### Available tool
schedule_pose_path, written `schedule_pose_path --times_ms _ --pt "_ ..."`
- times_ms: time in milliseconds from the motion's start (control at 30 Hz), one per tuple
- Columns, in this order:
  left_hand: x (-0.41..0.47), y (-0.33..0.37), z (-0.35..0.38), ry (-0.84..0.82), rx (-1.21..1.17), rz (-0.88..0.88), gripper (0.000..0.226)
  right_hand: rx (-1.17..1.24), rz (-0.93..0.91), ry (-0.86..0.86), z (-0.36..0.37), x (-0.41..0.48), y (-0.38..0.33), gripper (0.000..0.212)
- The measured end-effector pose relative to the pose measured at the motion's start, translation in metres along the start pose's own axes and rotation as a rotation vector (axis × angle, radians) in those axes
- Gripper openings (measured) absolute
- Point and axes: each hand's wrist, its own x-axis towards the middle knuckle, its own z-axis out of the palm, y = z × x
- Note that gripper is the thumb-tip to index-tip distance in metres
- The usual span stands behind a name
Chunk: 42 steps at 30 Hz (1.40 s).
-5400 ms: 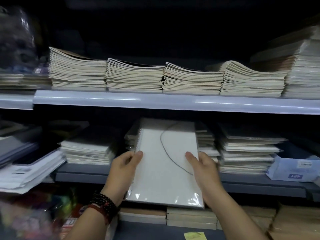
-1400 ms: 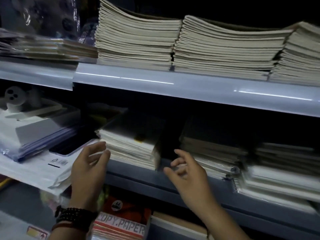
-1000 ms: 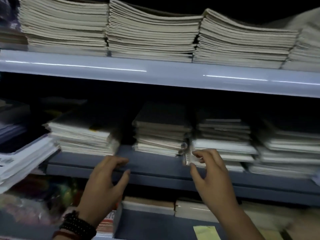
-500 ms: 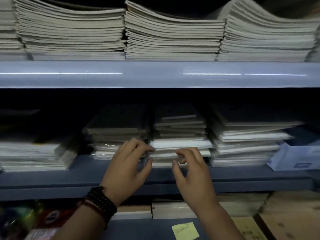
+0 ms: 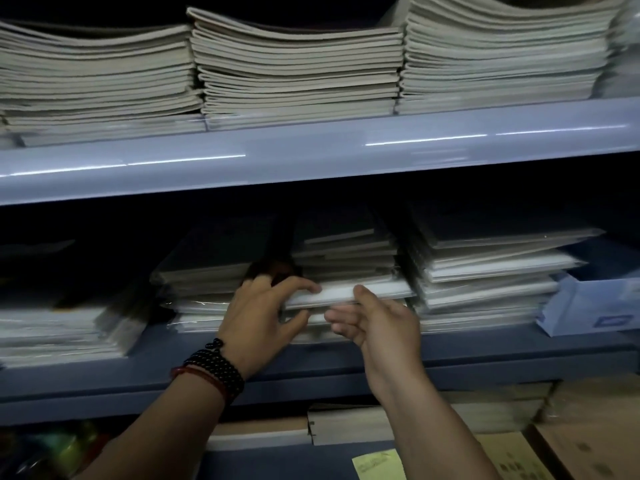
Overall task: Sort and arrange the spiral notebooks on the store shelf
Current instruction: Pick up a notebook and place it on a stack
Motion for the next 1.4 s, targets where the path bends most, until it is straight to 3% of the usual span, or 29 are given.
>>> schedule_pose_path --times_ms 133,300,433,567,667,1000,1200,1400 --pt "0.001 0.006 -0.002 0.01 0.037 -0.007 0.062 -0.054 -0.012 0.021 -0.006 -0.006 -0.004 0.017" --pt "-0.002 0.005 -0.001 0.046 0.055 0.023 0.074 -0.09 0.03 -0.053 -0.029 -0.038 -0.011 0.034" --pt "-0.003 0.011 -0.004 0.05 0.011 -0.01 0.058 -0.102 0.092 -0.113 -0.044 -0.063 -0.016 0.044" --pt "-0.004 0.014 -0.004 0.03 -0.011 -0.028 0.058 -0.119 0.181 -0.14 -0.052 -0.064 -0.019 0.028" --pt "-0.005 0.016 -0.005 0.021 -0.019 -0.028 0.064 -0.018 0.239 -0.026 -0.063 -0.048 -0.028 0.035" --pt "-0.005 0.017 -0.008 -0.037 -0.042 -0.047 0.058 -0.185 0.165 -0.042 -0.067 -0.025 -0.051 0.017" --pt "-0.007 0.013 -0.002 -0.024 -0.088 -0.043 0.048 -0.221 0.254 -0.129 -0.088 -0.045 -0.052 0.037" --pt "-0.008 0.013 0.001 -0.02 -0.103 -0.034 0.052 -0.331 0.29 -0.195 -0.08 -0.029 -0.061 0.036"
